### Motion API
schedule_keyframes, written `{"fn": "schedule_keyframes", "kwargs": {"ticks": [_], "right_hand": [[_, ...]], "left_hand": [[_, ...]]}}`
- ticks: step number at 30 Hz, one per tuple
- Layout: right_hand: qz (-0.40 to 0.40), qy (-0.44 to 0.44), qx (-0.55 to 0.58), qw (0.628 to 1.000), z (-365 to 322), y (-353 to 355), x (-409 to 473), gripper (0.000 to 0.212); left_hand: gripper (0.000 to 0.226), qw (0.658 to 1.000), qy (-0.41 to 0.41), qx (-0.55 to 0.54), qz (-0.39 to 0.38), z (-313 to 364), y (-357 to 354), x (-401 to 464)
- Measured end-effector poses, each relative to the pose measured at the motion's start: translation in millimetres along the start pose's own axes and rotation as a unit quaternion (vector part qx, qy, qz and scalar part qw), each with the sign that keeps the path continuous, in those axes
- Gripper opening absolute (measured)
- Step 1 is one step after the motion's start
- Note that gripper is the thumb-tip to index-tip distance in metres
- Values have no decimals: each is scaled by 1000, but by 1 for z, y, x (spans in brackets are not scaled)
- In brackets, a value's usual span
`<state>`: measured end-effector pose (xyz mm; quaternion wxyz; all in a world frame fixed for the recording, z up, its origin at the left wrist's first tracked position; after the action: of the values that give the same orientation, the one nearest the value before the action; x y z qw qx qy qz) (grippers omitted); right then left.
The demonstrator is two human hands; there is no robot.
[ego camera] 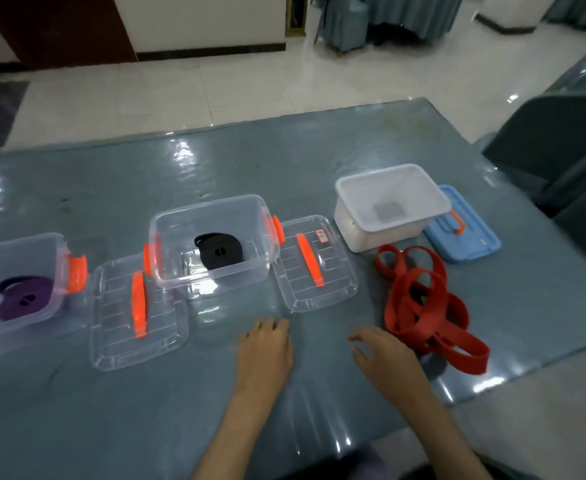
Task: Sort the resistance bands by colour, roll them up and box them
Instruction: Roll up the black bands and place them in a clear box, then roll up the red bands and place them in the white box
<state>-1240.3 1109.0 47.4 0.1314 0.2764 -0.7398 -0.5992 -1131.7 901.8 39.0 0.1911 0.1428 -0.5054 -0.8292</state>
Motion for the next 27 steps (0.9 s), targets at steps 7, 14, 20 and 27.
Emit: {"fn": "schedule_keyframes", "kwargs": {"ticks": [7, 14, 20, 27], "right_hand": [[34, -60, 30, 997, 80, 20, -1, 17], [11, -25, 43, 999, 178, 44, 39, 18], [39, 19, 73, 996, 249, 38, 104, 19], [-64, 36, 144, 987, 261, 23, 158, 42]], "left_hand": [[11, 996, -36, -24, -77, 64, -38, 16], [14, 992, 28, 71, -100, 145, -81, 46], [24, 990, 54, 98, -87, 210, -122, 49], [34, 987, 101, 85, -95, 247, -152, 43]]}}
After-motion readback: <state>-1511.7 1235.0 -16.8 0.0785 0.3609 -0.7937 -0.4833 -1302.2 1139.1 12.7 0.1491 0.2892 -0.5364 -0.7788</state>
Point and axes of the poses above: each hand's wrist, its own x-axis towards the middle knuckle, its own y-axis out of the back of the hand, z = x × y, the point moved 1 cm from there along x, towards the middle knuckle, and after that the axes turned 11 degrees about -x, right-handed, at the moved point
